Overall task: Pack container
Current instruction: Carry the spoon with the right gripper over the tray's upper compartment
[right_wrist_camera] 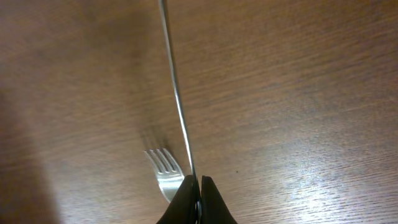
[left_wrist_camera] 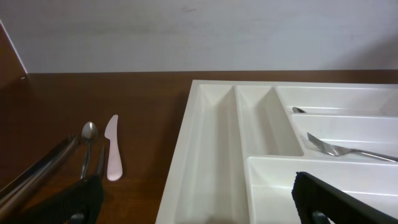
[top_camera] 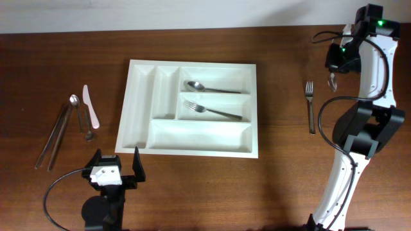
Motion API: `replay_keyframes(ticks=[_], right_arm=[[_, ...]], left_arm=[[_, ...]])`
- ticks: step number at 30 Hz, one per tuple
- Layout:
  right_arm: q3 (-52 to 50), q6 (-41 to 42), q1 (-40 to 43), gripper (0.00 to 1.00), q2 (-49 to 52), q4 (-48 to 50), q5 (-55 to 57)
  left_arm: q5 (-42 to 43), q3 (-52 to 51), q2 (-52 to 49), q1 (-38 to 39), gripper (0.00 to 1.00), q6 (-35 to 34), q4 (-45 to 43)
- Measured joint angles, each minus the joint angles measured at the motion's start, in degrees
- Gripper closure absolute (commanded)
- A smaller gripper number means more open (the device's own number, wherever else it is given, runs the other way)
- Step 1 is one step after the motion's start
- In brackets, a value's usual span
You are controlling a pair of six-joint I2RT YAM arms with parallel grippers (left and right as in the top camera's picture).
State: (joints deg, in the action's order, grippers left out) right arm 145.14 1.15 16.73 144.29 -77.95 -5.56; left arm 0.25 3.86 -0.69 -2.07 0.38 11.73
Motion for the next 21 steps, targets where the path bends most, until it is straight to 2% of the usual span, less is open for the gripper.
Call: replay_keyframes(ticks=[8, 14, 21], right_arm=[[5.18, -3.93, -3.50, 0.96, 0.04, -4.96, -8.72], [11.72, -10.40, -13.57, 0.96, 0.04, -5.79, -13.03], [12.20, -20.68, -23.21, 0.96, 0.04, -4.87, -14.97]], left_arm=[[0.00, 0.00, 0.00, 0.00, 0.01, 0.00, 0.00], [0.00, 0.00, 0.00, 0.00, 0.01, 0.00, 0.00], [0.00, 0.00, 0.00, 0.00, 0.01, 0.00, 0.00]])
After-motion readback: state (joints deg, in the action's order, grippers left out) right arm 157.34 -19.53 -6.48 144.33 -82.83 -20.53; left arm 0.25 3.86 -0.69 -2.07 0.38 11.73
